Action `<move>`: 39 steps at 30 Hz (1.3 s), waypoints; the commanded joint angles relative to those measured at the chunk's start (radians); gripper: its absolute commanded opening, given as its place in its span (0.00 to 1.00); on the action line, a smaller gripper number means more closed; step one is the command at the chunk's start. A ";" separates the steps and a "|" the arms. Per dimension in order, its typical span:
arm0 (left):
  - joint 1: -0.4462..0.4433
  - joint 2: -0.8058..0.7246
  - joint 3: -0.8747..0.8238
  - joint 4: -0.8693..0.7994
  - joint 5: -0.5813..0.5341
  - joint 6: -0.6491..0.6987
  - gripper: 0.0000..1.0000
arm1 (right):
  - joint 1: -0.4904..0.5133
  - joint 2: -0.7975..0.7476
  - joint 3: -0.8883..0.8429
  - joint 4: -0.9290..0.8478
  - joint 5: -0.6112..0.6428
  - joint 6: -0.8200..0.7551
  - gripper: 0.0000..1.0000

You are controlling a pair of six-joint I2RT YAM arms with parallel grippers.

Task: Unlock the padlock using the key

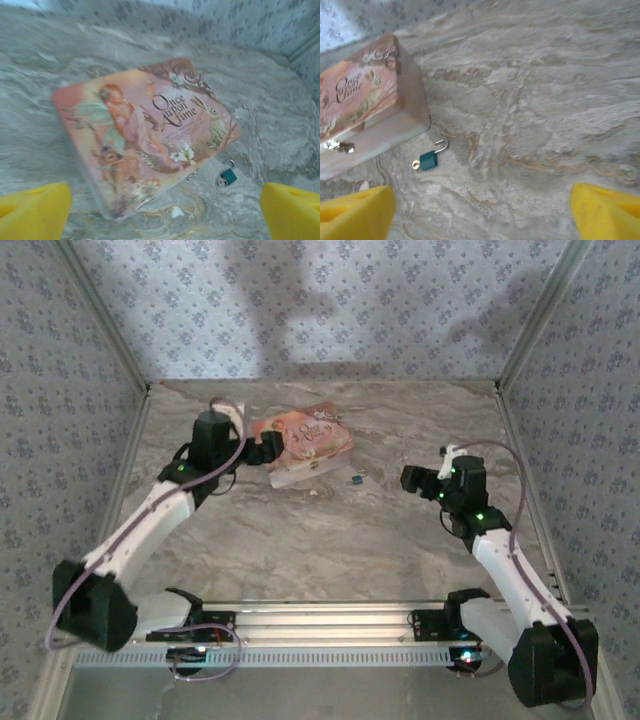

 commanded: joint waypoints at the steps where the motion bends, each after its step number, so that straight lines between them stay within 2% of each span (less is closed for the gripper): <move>1: 0.011 -0.128 -0.142 0.017 -0.182 -0.006 0.98 | -0.040 -0.063 -0.028 -0.058 0.058 -0.010 0.99; 6: 0.067 -0.346 -0.334 0.010 -0.372 -0.051 0.98 | -0.097 -0.103 -0.074 -0.052 0.105 -0.039 1.00; 9: 0.115 -0.426 -0.405 0.013 -0.418 -0.032 0.98 | -0.115 -0.104 -0.121 0.035 0.155 -0.109 1.00; 14: 0.169 -0.448 -0.465 0.040 -0.496 0.122 0.98 | -0.113 -0.061 -0.214 0.227 0.248 -0.163 1.00; 19: 0.215 -0.399 -0.543 0.149 -0.535 0.202 0.98 | -0.112 0.097 -0.252 0.446 0.279 -0.217 1.00; 25: 0.253 -0.323 -0.658 0.410 -0.457 0.356 0.98 | -0.113 0.337 -0.267 0.767 0.259 -0.280 1.00; 30: 0.309 -0.233 -0.688 0.547 -0.398 0.363 0.98 | -0.116 0.436 -0.255 0.902 0.220 -0.368 1.00; 39: 0.317 -0.080 -0.664 0.644 -0.296 0.375 0.98 | -0.159 0.612 -0.269 1.095 0.183 -0.333 1.00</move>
